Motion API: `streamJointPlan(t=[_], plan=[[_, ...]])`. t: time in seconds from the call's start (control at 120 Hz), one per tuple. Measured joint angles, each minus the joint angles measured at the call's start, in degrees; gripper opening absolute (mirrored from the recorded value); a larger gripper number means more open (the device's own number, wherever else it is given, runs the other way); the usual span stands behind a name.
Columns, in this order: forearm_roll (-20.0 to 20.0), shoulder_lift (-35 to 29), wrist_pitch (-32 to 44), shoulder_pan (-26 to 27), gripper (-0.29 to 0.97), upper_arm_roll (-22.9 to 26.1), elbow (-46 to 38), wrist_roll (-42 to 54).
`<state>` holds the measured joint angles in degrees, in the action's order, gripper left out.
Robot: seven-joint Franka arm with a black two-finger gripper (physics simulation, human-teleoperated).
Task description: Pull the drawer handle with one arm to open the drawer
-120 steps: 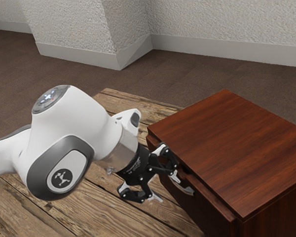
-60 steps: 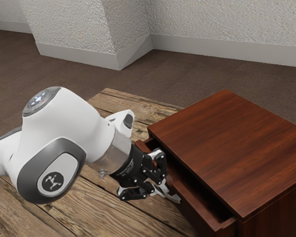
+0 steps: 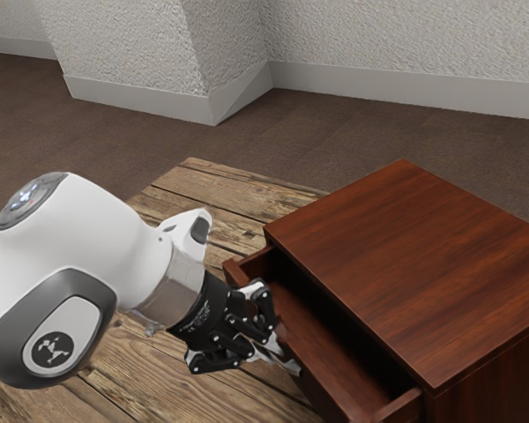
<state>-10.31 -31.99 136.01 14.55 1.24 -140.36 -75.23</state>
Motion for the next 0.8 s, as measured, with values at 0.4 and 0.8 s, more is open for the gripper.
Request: streamJointPlan(t=[0.4, 0.8], plan=[[0.13, -4.91, 0.02, -0.05, -0.11, -0.22, -4.16, -0.15], [-0.20, -10.17, 0.05, -0.21, -0.11, -0.25, -7.88, -0.34]])
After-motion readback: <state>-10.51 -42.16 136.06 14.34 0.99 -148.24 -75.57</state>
